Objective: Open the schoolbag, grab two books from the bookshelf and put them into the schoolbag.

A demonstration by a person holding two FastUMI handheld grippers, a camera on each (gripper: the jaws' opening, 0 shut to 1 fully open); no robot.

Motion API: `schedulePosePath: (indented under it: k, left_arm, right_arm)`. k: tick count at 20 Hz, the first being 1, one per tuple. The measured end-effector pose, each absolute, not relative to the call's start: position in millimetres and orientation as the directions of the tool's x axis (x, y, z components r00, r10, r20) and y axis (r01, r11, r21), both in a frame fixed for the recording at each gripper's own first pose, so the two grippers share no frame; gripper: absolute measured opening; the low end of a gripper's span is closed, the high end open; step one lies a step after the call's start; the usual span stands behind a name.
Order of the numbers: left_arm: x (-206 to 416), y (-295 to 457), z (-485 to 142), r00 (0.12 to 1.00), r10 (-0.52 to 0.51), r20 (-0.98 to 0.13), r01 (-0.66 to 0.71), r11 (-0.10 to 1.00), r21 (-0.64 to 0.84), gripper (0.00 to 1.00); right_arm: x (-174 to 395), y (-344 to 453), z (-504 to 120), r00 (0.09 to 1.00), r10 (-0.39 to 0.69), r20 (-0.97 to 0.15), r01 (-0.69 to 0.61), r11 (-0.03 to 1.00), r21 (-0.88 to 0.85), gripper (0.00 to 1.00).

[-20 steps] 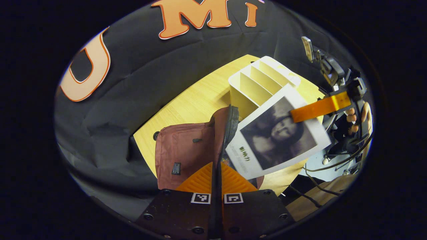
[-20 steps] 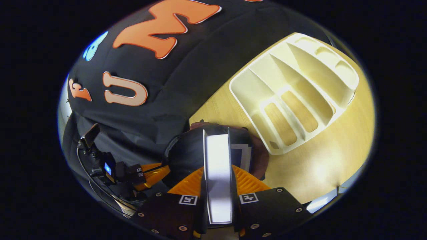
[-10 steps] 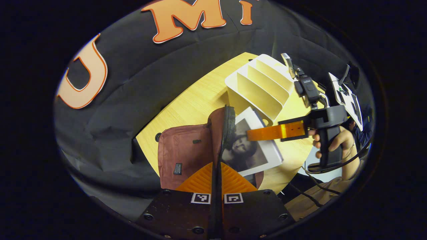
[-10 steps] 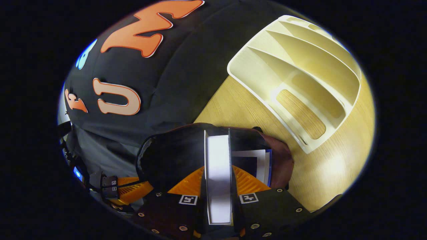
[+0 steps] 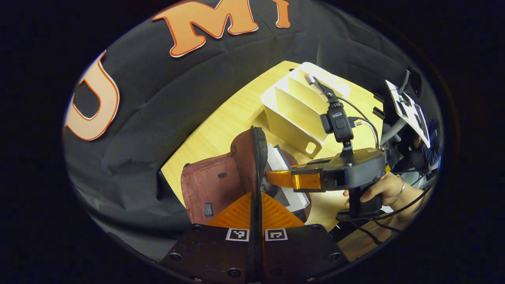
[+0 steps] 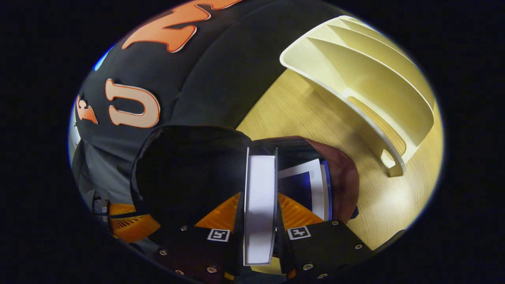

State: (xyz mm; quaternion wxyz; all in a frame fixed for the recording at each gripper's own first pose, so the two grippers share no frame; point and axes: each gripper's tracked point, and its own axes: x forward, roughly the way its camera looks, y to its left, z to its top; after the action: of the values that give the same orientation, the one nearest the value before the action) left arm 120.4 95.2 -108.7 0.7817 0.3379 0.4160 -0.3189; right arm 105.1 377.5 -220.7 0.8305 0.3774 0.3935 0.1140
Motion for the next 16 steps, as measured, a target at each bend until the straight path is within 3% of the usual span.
schedulePosePath:
  k: [1,2,3,5,6,7,8,9,16]
  left_arm:
    - [120.8,95.0,-110.9,0.447,-0.218,-0.867,0.778,0.574,0.257,0.01]
    - [120.3,97.8,-110.3,0.445,-0.219,-0.868,0.776,0.578,0.252,0.01]
    - [119.4,98.4,-111.5,0.444,-0.222,-0.868,0.775,0.582,0.248,0.01]
    - [119.2,97.4,-112.2,0.439,-0.226,-0.870,0.775,0.585,0.239,0.01]
    - [119.9,97.5,-112.8,0.438,-0.229,-0.869,0.775,0.586,0.237,0.01]
    - [120.2,97.5,-113.2,0.438,-0.231,-0.869,0.775,0.588,0.234,0.01]
    - [120.4,98.3,-115.6,0.436,-0.233,-0.869,0.773,0.592,0.229,0.01]
    - [119.2,97.1,-118.1,0.434,-0.238,-0.869,0.771,0.598,0.221,0.01]
    - [106.7,91.5,-138.9,0.413,-0.251,-0.876,0.769,0.611,0.188,0.02]
  right_arm:
    - [103.0,371.1,-231.6,0.652,0.458,-0.605,0.119,0.726,0.678,0.42]
    - [105.0,366.6,-241.0,0.636,0.436,-0.637,0.130,0.753,0.645,0.34]
    - [102.2,364.3,-248.1,0.618,0.432,-0.657,0.132,0.767,0.628,0.55]
    - [92.0,358.6,-254.0,0.591,0.424,-0.687,0.130,0.790,0.599,0.67]
    - [87.0,353.0,-256.4,0.579,0.420,-0.699,0.126,0.801,0.586,0.79]
    - [84.0,348.2,-254.6,0.576,0.415,-0.704,0.123,0.808,0.576,0.83]
    - [82.6,344.1,-252.0,0.578,0.411,-0.705,0.120,0.812,0.572,0.80]
    - [79.4,339.5,-248.4,0.580,0.409,-0.704,0.117,0.814,0.569,0.97]
    - [52.4,260.6,-226.3,0.624,0.330,-0.708,0.151,0.839,0.523,0.97]
